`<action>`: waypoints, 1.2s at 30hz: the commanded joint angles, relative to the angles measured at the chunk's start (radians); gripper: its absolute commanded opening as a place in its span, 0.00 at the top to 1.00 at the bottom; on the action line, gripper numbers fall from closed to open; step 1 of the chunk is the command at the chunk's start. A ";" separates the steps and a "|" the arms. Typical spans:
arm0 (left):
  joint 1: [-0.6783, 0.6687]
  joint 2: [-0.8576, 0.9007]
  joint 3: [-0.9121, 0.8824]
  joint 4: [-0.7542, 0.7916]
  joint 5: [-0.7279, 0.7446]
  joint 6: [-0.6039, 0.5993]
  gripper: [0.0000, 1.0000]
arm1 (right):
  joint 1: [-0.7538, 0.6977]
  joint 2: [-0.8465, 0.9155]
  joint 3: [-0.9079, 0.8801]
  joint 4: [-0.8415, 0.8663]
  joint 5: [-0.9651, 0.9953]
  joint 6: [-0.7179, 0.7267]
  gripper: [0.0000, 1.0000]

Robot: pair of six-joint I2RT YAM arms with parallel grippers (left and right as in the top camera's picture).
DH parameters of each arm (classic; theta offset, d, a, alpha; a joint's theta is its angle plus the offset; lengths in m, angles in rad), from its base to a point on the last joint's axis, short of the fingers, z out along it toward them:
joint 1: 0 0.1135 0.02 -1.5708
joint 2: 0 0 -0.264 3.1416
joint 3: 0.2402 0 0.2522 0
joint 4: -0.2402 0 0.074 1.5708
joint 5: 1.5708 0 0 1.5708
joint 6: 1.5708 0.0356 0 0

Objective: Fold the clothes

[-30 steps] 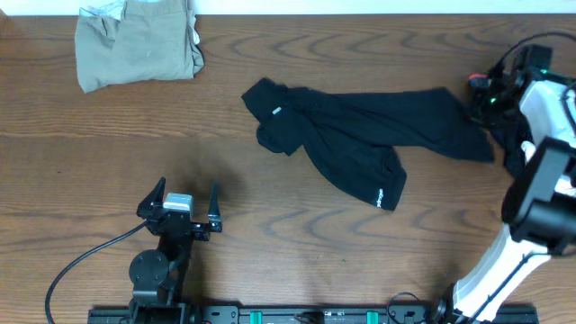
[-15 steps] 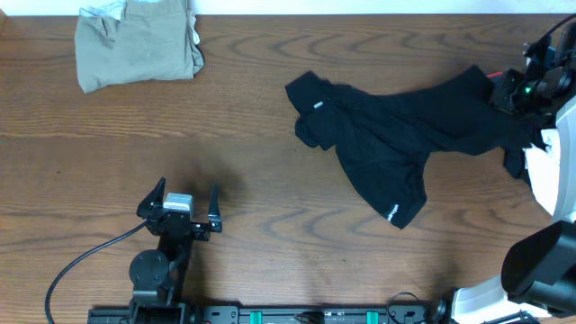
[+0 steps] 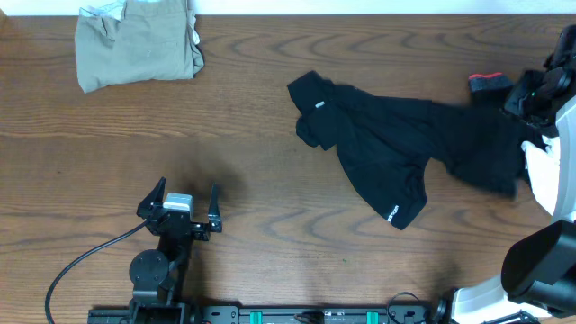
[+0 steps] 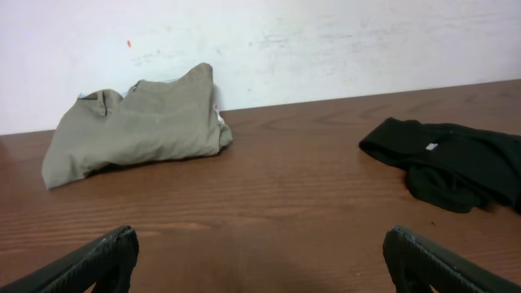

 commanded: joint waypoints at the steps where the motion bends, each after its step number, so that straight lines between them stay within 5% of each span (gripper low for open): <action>1: -0.004 -0.007 -0.017 -0.034 0.010 0.006 0.02 | 0.007 0.000 0.006 -0.014 0.057 0.019 0.28; 13: -0.006 -0.007 -0.017 -0.007 0.048 -0.037 0.02 | 0.007 0.000 0.006 -0.167 0.022 0.113 0.01; 21: -0.006 -0.007 -0.015 0.192 0.633 -0.226 0.02 | 0.008 0.000 0.006 -0.197 -0.146 0.113 0.01; 27: -0.006 -0.005 0.066 0.202 0.747 -0.370 0.02 | 0.011 0.000 0.004 -0.197 -0.148 0.113 0.01; 36: -0.006 0.231 0.487 -0.144 0.733 -0.343 0.02 | 0.011 0.000 0.004 -0.199 -0.155 0.113 0.01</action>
